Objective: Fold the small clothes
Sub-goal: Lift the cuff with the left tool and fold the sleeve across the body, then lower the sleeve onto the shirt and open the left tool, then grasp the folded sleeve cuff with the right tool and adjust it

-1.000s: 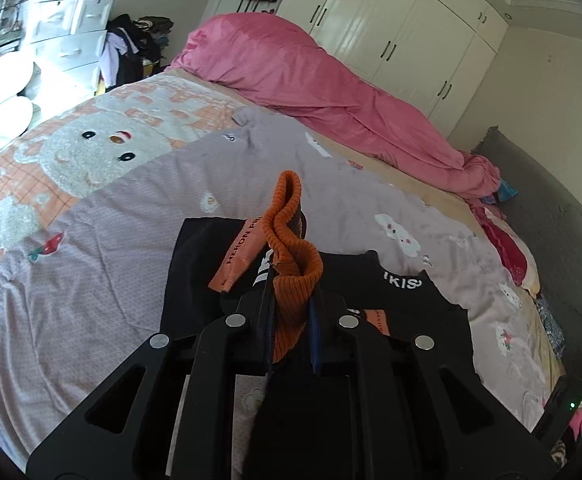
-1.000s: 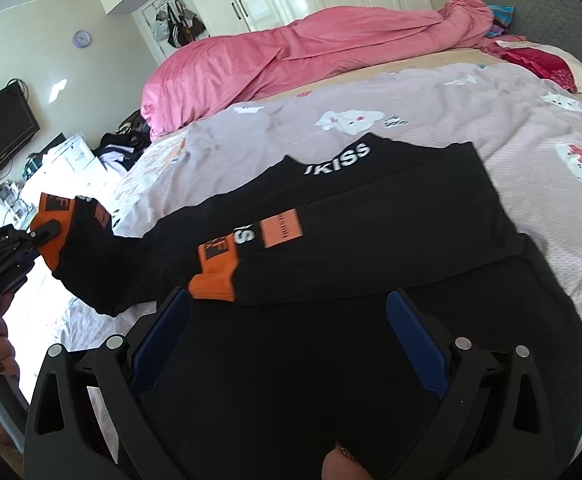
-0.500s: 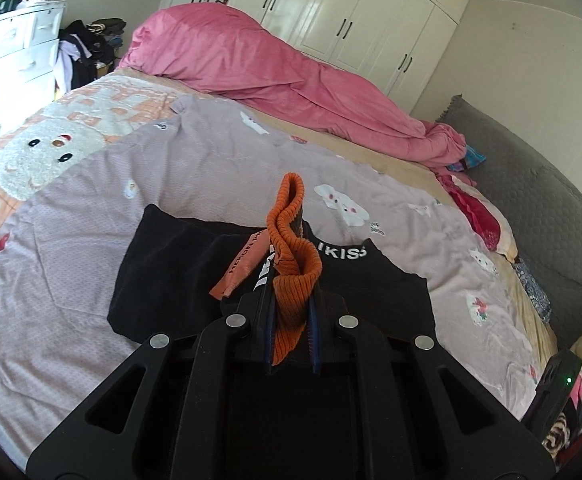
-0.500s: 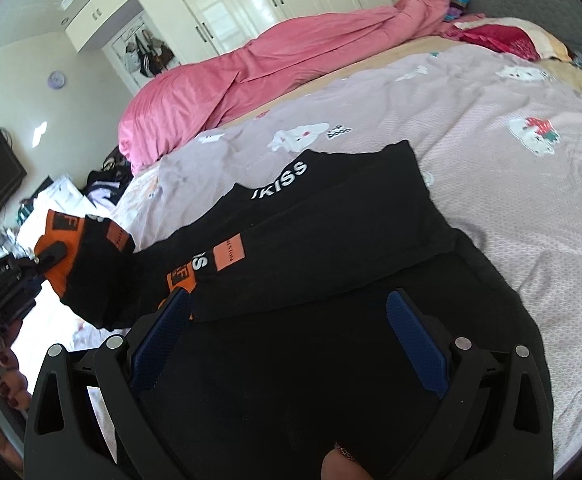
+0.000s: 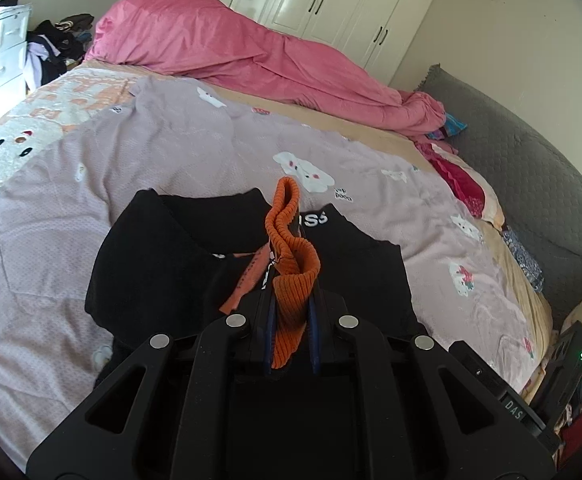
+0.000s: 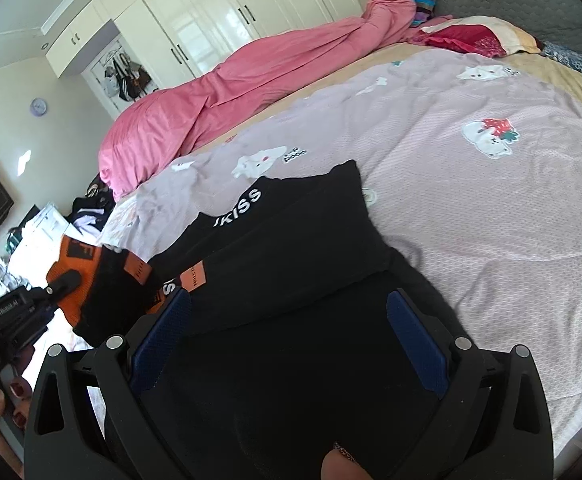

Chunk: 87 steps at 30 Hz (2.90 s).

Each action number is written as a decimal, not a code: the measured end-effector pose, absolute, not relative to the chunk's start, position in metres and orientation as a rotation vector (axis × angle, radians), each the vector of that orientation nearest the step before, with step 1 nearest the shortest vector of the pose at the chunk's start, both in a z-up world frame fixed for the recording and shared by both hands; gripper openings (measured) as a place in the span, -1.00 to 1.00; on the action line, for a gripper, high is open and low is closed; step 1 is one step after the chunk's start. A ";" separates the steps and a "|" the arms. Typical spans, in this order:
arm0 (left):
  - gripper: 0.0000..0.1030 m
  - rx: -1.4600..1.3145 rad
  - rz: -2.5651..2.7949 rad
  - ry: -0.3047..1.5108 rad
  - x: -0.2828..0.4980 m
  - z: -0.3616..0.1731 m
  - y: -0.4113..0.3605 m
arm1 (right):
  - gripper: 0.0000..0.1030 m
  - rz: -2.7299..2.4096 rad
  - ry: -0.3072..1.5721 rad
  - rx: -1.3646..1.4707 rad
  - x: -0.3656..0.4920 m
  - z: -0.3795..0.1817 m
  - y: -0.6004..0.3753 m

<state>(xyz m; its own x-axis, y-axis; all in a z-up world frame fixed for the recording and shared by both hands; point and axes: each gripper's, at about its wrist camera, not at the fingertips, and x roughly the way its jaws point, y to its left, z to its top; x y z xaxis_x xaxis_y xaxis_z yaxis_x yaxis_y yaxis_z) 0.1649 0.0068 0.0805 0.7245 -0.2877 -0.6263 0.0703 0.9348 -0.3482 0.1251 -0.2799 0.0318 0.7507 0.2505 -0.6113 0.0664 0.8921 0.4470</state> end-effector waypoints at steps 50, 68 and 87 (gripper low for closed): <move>0.72 -0.109 -0.084 0.779 0.210 0.035 -0.004 | 0.90 0.155 0.899 0.325 0.167 -0.024 -0.220; 0.74 -0.223 -0.027 0.782 0.207 0.030 0.039 | -0.74 0.220 0.850 0.280 0.175 -0.025 -0.199; 0.74 -0.372 0.067 0.731 0.208 0.040 0.103 | -0.75 0.197 0.708 -0.052 0.232 0.055 -0.235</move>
